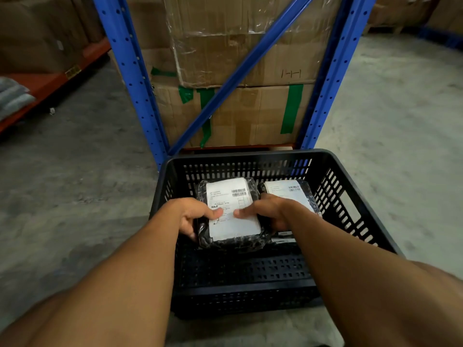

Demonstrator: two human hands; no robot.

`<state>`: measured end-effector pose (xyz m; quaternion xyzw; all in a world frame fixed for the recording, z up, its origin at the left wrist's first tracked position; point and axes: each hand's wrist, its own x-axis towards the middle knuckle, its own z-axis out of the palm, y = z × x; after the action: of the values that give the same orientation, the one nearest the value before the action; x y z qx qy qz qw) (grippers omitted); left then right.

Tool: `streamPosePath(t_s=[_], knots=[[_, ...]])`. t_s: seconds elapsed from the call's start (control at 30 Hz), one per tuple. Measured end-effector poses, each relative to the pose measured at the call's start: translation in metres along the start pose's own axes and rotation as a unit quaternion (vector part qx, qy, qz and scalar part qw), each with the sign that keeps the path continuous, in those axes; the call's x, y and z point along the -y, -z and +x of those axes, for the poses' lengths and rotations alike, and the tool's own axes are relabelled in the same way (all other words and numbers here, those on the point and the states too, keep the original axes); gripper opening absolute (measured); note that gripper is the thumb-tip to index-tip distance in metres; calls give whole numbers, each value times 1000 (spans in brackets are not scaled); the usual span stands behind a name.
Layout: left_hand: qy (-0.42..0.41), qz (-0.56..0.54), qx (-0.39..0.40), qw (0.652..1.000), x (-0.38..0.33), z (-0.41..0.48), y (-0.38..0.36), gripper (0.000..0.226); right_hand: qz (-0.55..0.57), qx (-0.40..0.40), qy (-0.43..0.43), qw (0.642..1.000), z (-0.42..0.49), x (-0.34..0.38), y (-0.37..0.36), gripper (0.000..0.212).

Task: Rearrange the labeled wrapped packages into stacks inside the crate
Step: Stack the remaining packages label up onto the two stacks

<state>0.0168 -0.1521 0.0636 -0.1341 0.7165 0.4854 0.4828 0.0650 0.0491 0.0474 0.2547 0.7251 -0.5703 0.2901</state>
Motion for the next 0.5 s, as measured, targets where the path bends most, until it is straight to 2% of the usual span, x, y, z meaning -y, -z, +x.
streamPosePath(t_s=[0.07,0.17,0.3,0.37,0.5], knots=[[1,3,-11,1000,5,5,-1,54,-8,0,-11,1000,2,-4,-3,83],[-3,35,-25,999,8,11,-2,59,-20,-62,8,998,8,-9,-12,93],[18,72,-19,997,12,14,-4,49,-59,-102,7,993,15,-12,-23,106],[14,73,-46,996,15,18,-4,49,-66,-107,-1,992,19,-14,-26,102],[-47,97,-160,981,11,29,-2,59,-56,-127,-16,990,27,-8,-29,86]])
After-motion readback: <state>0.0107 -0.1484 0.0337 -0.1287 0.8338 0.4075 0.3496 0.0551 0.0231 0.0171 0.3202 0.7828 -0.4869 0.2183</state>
